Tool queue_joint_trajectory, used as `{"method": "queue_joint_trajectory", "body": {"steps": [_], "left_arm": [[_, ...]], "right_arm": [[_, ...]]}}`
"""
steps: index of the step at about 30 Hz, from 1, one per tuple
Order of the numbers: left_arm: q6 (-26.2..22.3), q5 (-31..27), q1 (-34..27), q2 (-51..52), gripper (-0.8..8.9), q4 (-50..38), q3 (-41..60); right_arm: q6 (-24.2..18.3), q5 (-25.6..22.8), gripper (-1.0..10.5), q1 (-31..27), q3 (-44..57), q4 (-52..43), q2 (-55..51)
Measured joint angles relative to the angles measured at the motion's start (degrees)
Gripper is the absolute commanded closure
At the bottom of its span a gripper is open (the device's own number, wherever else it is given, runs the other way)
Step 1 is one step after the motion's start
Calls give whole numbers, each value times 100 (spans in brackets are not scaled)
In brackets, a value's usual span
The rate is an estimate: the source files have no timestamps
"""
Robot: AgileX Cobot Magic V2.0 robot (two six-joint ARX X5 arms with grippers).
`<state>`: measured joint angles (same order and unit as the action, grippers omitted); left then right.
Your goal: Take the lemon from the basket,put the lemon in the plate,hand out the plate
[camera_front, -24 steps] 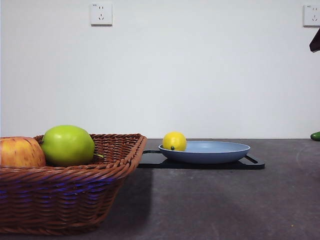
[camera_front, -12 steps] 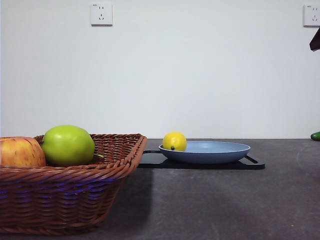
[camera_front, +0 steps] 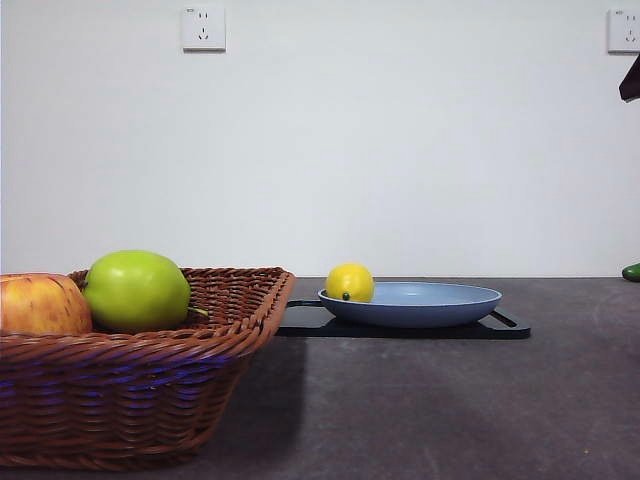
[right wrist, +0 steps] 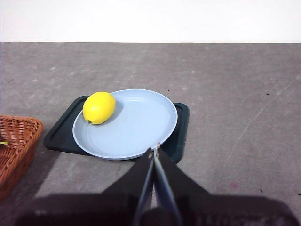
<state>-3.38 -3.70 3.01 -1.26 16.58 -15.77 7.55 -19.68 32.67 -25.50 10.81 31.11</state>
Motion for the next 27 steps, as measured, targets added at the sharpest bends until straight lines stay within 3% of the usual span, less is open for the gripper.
{"method": "queue_joint_trajectory", "body": {"steps": [10,27], "left_arm": [[42,240,-369,28,804,-446,1314],[61,240,-369,101,804,-490,1438]], "right_arm": [[0,0,943,0,0,0,0],[0,0,943,0,0,0,0]]}}
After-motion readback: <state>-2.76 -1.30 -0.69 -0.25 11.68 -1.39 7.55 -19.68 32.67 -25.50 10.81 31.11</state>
